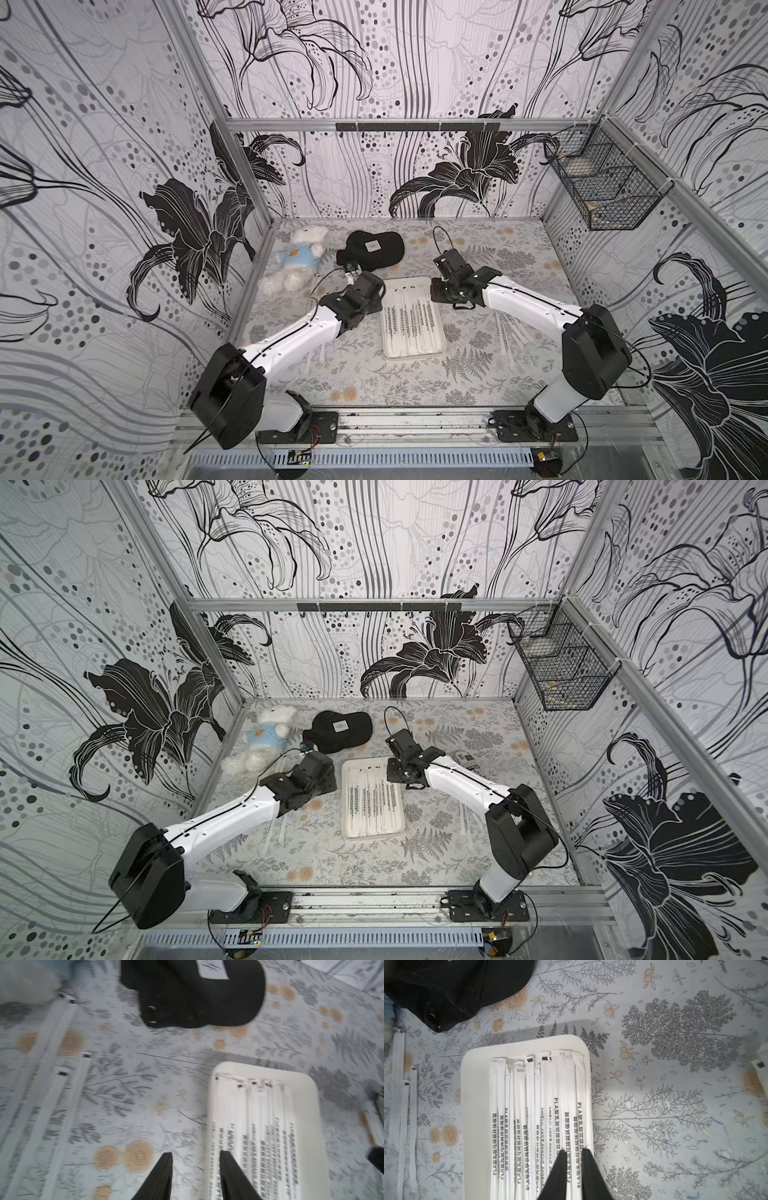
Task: Put the straws into the storage box
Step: Place the straw in the storage box, then pick up the straw from the center of the board.
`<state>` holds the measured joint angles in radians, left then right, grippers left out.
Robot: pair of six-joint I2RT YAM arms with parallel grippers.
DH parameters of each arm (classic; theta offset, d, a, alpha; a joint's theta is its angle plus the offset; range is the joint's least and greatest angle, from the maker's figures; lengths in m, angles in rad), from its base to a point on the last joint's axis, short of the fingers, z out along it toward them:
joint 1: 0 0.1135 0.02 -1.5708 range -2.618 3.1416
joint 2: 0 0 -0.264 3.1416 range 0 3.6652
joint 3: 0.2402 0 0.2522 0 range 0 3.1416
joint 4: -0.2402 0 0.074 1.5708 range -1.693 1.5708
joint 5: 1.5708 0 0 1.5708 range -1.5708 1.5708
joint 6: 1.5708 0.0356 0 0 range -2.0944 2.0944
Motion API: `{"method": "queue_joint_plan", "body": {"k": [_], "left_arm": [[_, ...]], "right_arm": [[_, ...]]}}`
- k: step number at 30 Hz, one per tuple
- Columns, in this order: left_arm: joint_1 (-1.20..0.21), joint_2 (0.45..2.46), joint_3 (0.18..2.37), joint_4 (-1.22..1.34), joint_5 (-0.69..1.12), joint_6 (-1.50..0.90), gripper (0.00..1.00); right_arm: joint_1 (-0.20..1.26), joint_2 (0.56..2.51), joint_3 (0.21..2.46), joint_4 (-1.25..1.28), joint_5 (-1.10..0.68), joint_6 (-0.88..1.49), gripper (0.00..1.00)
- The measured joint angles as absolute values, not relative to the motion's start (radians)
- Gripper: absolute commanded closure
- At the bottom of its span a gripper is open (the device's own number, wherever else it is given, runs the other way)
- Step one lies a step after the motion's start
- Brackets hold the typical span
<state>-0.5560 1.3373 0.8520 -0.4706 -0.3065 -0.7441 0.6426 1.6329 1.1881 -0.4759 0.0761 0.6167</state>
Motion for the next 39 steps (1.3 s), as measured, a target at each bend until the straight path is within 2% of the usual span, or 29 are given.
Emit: {"method": "queue_joint_plan", "body": {"k": [5, 12, 22, 30, 39], "left_arm": [[-0.361, 1.335, 0.741, -0.508, -0.31, -0.719, 0.55], [-0.279, 1.39, 0.732, -0.508, -0.301, -0.682, 0.57], [-0.251, 1.494, 0.717, -0.482, -0.273, -0.656, 0.68], [-0.245, 1.525, 0.717, -0.44, -0.248, -0.646, 0.87], [-0.316, 1.521, 0.738, -0.445, -0.212, -0.634, 0.92]], "right_arm": [[0.643, 1.633, 1.188, -0.464, 0.061, 0.616, 0.82], [0.643, 1.633, 1.188, -0.453, 0.044, 0.616, 0.82], [0.643, 1.633, 1.188, -0.448, 0.044, 0.616, 0.82], [0.643, 1.633, 1.188, -0.447, 0.044, 0.616, 0.82], [0.643, 1.633, 1.188, -0.448, 0.045, 0.616, 0.82]]}}
